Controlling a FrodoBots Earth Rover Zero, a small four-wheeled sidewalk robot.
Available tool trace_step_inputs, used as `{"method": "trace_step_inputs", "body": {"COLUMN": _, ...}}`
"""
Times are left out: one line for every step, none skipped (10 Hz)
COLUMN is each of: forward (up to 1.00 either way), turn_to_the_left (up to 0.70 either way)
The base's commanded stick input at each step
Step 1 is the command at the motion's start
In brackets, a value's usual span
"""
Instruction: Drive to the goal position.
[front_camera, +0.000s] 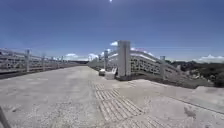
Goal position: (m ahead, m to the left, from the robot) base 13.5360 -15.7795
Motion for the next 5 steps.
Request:
{"method": "trace_step_inputs", "body": {"forward": 0.26, "turn_to_the_left": -0.61}}
{"method": "trace_step_inputs", "body": {"forward": 0.26, "turn_to_the_left": -0.42}}
{"method": "trace_step_inputs", "body": {"forward": 0.26, "turn_to_the_left": 0.0}}
{"method": "trace_step_inputs", "body": {"forward": 0.26, "turn_to_the_left": 0.0}}
{"method": "trace_step_inputs", "body": {"forward": 0.26, "turn_to_the_left": 0.0}}
